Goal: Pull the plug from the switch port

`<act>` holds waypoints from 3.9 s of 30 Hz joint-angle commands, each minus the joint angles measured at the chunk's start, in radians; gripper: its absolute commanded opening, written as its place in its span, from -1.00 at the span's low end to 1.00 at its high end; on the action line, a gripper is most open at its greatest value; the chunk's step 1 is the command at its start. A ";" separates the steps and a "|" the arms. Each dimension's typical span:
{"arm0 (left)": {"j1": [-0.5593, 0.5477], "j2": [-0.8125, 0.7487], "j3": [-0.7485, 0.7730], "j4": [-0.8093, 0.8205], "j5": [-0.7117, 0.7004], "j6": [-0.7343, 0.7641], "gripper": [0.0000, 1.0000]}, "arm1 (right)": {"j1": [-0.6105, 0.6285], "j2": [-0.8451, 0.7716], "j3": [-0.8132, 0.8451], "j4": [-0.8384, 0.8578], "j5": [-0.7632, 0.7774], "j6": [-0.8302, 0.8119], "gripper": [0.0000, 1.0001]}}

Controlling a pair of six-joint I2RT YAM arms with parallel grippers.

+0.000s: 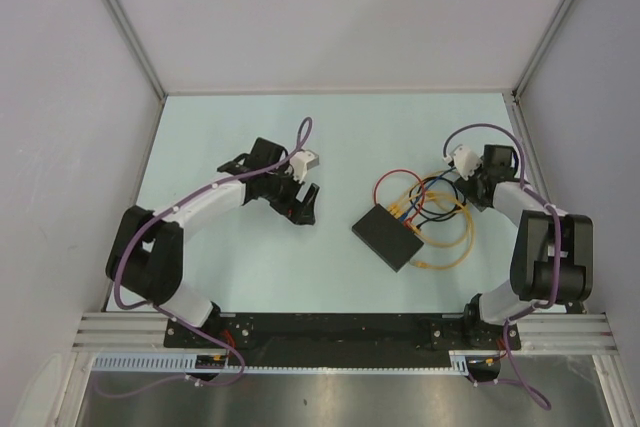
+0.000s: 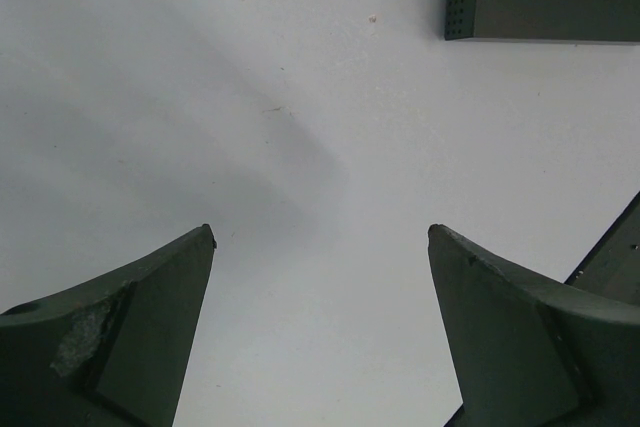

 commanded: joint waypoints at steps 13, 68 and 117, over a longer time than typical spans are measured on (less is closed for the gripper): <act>0.003 -0.056 -0.138 0.183 0.158 -0.236 0.85 | 0.093 -0.278 0.046 -0.644 -0.568 0.235 0.29; -0.046 -0.008 -0.150 0.123 0.175 -0.332 0.82 | 0.013 -0.007 -0.205 -0.273 -0.635 1.637 -1.00; 0.020 0.047 -0.004 0.118 0.202 -0.310 0.73 | -0.043 -0.167 0.026 -0.647 -1.005 1.253 0.76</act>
